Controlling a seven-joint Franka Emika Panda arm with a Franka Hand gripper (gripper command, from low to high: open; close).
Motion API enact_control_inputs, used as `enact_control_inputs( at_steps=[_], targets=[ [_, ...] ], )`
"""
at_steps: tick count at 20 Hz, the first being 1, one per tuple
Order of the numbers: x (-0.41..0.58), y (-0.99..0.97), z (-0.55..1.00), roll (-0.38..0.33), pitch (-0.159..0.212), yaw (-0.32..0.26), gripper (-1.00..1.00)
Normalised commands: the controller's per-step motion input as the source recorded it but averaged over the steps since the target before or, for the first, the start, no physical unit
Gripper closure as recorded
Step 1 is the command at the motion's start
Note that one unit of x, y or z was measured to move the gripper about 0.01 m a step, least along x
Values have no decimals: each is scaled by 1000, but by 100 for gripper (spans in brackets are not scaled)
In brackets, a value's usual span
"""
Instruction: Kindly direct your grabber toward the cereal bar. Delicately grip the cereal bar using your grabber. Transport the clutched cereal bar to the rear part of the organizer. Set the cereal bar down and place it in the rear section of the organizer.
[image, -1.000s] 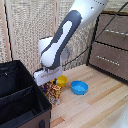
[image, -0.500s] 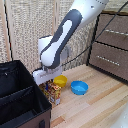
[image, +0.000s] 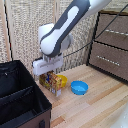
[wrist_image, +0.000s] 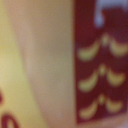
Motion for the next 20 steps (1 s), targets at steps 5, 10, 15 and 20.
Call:
enact_control_inputs(
  at_steps=[5, 10, 15, 20],
  targets=[
    [509, -13, 775, 0, 120, -163, 100],
    [326, 0, 544, -11, 30, -295, 100],
    [137, 0, 501, -9, 0, -343, 100],
    [0, 1, 559, 0, -2, -361, 100]
  ],
)
